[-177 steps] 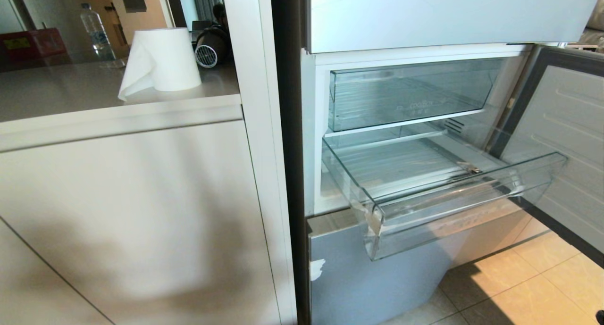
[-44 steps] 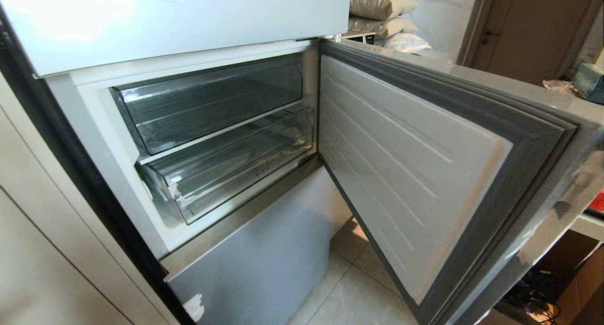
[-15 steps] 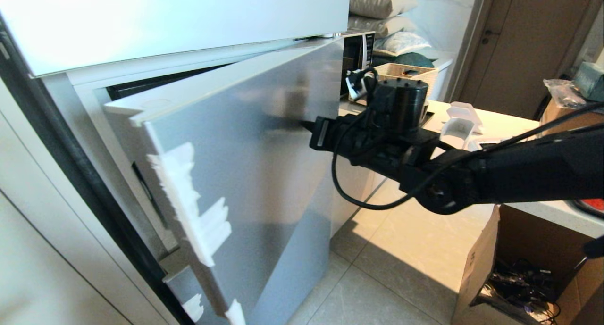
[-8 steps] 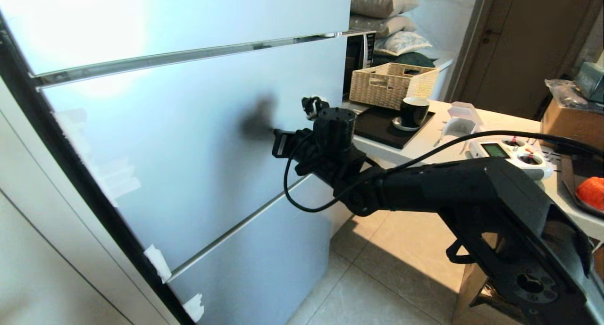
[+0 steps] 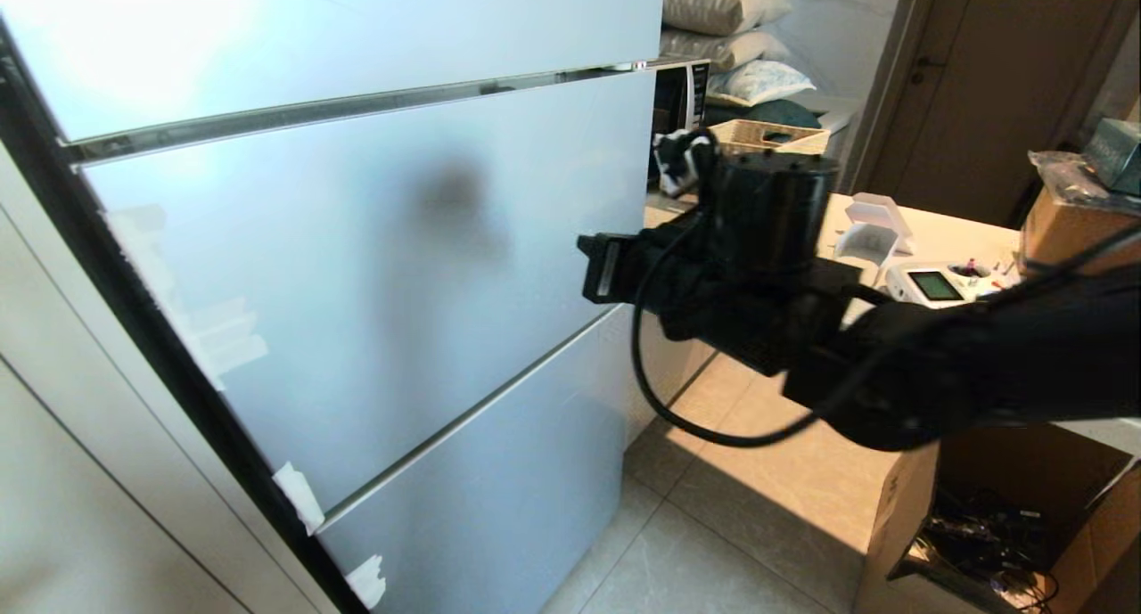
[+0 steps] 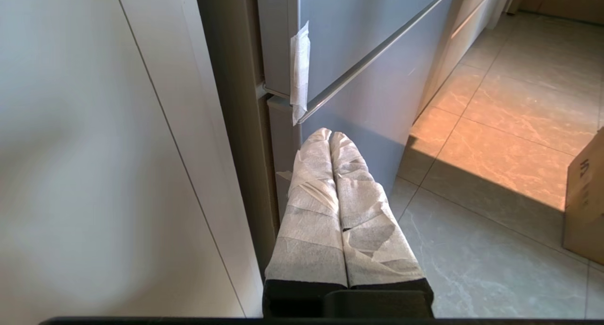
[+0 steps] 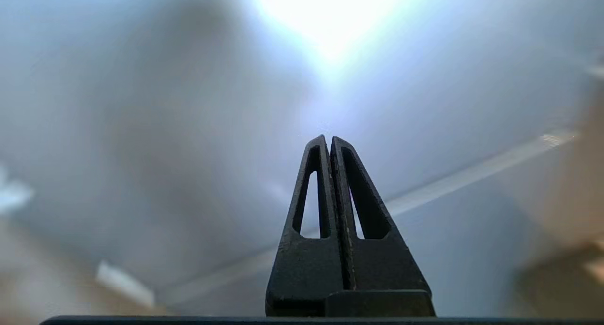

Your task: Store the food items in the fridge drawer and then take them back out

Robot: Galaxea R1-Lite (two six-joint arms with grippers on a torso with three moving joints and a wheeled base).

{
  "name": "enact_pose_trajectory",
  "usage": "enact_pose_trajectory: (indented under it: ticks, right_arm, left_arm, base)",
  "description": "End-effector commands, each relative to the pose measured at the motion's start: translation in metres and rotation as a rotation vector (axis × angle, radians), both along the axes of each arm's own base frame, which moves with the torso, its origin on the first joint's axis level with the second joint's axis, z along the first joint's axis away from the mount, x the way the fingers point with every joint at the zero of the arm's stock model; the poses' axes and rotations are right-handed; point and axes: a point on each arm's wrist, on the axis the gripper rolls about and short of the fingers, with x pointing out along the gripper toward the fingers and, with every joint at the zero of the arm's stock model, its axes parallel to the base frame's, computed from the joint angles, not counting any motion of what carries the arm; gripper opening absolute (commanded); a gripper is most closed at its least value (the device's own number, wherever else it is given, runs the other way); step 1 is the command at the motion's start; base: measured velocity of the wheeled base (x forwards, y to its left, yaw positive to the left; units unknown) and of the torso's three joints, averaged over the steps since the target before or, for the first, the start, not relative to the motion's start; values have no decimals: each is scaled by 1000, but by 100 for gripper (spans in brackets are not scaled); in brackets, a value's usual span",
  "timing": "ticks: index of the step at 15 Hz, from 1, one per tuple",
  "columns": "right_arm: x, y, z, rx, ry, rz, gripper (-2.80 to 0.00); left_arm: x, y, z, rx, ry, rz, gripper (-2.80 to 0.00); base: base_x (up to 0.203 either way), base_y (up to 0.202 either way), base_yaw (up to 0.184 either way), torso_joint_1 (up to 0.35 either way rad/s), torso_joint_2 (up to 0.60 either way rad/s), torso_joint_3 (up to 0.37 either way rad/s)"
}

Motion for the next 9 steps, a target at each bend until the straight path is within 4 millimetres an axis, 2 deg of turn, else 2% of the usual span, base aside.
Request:
enact_pose_trajectory:
  ticks: [1,3,4,5,7,9]
  right_arm:
    - [-78,-70,53,64,-113,-37,-280]
    - [-136,-125,54,69,-156,-129,-280]
    - [-163,-151,39,55,-153,-177,-280]
    - [-184,-173,15,23,-132,-229,-280]
    - [-209,-211,-41,-86,-66,-384,-280]
    - [-224,-240,-71,-168,-43,-577,-280]
  left_arm:
    - [0,0,0,-1,-1,0,-280]
    - [0,0,0,1,-1,0,-280]
    - [0,0,0,-1,-1,0,-280]
    - [0,0,0,-1,-1,0,-280]
    - [0,0,0,-1,-1,0,-280]
    - [0,0,0,-1,-1,0,-280]
  base:
    - [0,0,0,0,0,0]
    - [0,0,0,0,0,0]
    - [0,0,0,0,0,0]
    - [0,0,0,0,0,0]
    - [0,0,0,0,0,0]
    - [0,0,0,0,0,0]
